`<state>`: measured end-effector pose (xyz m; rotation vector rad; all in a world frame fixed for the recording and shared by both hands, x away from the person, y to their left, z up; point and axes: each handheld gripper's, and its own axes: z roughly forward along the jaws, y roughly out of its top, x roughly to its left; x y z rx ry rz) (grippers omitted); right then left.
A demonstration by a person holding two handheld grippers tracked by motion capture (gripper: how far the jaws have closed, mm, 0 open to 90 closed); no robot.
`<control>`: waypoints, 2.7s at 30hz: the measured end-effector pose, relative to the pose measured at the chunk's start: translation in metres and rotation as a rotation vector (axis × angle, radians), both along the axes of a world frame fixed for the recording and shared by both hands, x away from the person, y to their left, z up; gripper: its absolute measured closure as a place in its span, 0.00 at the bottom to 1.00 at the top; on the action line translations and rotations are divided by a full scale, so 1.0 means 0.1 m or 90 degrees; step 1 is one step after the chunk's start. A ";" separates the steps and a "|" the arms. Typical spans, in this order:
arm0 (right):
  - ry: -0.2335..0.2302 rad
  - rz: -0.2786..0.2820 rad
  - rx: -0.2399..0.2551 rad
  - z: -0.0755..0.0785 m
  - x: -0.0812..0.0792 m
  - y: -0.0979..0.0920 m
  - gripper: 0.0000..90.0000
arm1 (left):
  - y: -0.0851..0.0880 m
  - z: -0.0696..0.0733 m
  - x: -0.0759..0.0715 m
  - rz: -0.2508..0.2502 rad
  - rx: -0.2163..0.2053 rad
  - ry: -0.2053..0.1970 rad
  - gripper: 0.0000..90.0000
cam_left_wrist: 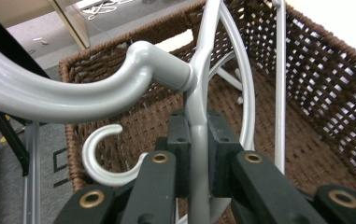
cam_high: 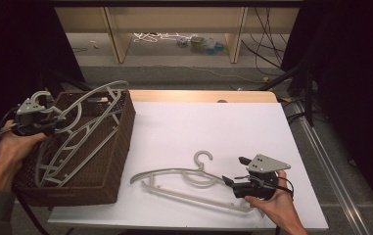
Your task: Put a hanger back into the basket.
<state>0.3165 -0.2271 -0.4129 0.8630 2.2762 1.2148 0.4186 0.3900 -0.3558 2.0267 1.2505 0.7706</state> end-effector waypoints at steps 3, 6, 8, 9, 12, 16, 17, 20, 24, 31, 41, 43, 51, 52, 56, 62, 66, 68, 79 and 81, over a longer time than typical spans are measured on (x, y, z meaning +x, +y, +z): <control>0.000 0.001 -0.001 0.00 0.00 0.00 0.22 | 0.03 -0.04 -0.01 0.002 0.005 0.004 0.91; 0.000 0.001 0.000 0.00 0.00 0.00 0.22 | 0.04 -0.08 -0.01 -0.002 0.012 0.013 0.91; 0.001 0.001 -0.001 0.00 0.00 0.00 0.22 | 0.06 -0.11 -0.01 0.001 0.015 0.021 0.91; 0.000 0.000 -0.001 0.00 0.00 0.00 0.22 | 0.07 -0.14 -0.01 0.002 0.014 0.025 0.91; 0.000 0.001 -0.001 0.00 0.00 0.00 0.22 | 0.08 -0.20 -0.01 0.007 0.026 0.034 0.91; 0.001 0.000 -0.002 -0.01 0.01 0.00 0.22 | 0.08 -0.25 0.00 0.008 0.029 0.046 0.91; 0.001 0.000 -0.002 -0.01 0.01 0.00 0.22 | 0.08 -0.27 0.00 0.005 0.033 0.051 0.91; 0.002 0.001 -0.003 -0.01 0.00 0.00 0.22 | 0.05 -0.32 0.01 0.008 0.053 0.051 0.91; 0.003 0.002 -0.004 -0.01 0.00 0.00 0.22 | -0.01 -0.40 0.05 0.003 0.060 0.065 0.91; 0.008 0.000 -0.005 -0.02 0.00 0.00 0.22 | -0.04 -0.47 0.09 0.001 0.076 0.080 0.91; 0.007 0.002 -0.008 -0.02 0.00 0.00 0.22 | -0.06 -0.58 0.14 0.026 0.086 0.099 0.89; 0.007 0.001 -0.008 -0.02 0.01 0.00 0.22 | -0.07 -0.60 0.15 0.028 0.094 0.098 0.85; 0.006 -0.002 -0.004 -0.02 0.01 -0.01 0.22 | -0.05 -0.50 0.07 0.101 0.065 0.070 0.62; 0.006 -0.002 -0.004 -0.02 0.01 -0.01 0.22 | -0.05 -0.47 0.06 0.107 0.057 0.059 0.57; 0.000 0.001 -0.003 -0.02 0.01 0.00 0.22 | -0.08 -0.28 -0.01 0.121 -0.004 0.019 0.47; -0.001 -0.002 0.001 -0.02 0.01 0.00 0.22 | -0.32 0.01 -0.20 0.098 -0.053 -0.044 0.37; -0.004 -0.003 0.006 -0.02 0.01 0.00 0.21 | -0.56 0.15 -0.35 0.065 -0.087 -0.079 0.32; -0.005 -0.001 0.010 -0.01 0.00 0.01 0.21 | -0.68 0.20 -0.42 0.046 -0.121 -0.093 0.31; -0.006 -0.005 0.015 -0.02 0.00 0.01 0.20 | -1.22 0.26 -0.66 -0.045 -0.182 -0.132 0.24; -0.006 -0.006 0.016 -0.02 -0.01 0.01 0.20 | -1.29 0.25 -0.68 -0.057 -0.190 -0.134 0.23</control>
